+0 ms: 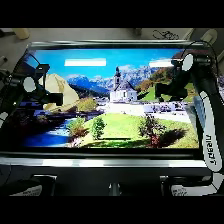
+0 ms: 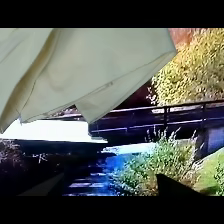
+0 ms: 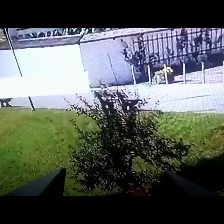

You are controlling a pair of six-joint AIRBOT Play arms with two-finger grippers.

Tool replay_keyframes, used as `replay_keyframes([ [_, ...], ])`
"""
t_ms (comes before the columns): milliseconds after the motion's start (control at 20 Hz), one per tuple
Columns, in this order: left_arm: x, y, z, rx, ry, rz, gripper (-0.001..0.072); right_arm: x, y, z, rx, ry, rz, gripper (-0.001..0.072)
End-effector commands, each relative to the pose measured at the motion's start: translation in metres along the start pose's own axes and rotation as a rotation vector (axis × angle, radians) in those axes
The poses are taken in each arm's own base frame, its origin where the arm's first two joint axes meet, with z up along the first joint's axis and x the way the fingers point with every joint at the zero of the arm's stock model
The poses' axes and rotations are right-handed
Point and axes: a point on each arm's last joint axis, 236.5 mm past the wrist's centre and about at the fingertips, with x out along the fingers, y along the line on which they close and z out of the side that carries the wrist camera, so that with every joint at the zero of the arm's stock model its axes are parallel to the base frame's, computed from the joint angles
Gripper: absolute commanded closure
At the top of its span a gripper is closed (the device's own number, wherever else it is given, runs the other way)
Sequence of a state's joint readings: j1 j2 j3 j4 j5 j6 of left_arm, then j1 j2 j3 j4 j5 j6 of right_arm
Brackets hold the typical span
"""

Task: Fold the shirts.

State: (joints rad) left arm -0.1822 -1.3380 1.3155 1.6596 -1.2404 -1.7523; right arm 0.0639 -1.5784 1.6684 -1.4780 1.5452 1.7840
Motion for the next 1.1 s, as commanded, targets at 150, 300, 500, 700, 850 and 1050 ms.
replay_keyframes([
  [150,0.0,0.0,0.0,0.0,-0.001,0.0,0.0035,0.0,0.0,0.0,-0.001,0.0,0.0,0.0046],
  [300,0.0,0.0,0.0,0.0,-0.001,0.0,0.0034,0.0,0.0,0.0,-0.001,0.0,0.0,0.0046],
  [500,0.0,0.0,0.0,0.0,-0.001,0.0,0.0034,0.0,0.0,0.0,-0.001,0.0,0.0,0.0046],
  [700,0.0,0.0,0.0,-0.005,-0.002,0.0,0.0034,0.0,0.001,0.003,0.021,-0.012,0.004,0.0046],
  [850,0.0,-0.004,0.02,-0.013,-0.083,-0.016,0.0034,0.0,0.003,0.012,0.029,-0.049,0.011,0.0045],
  [1050,-0.004,-0.015,0.055,-0.02,-0.231,-0.064,0.0035,-0.001,0.005,0.024,0.024,-0.1,0.022,0.0044],
])
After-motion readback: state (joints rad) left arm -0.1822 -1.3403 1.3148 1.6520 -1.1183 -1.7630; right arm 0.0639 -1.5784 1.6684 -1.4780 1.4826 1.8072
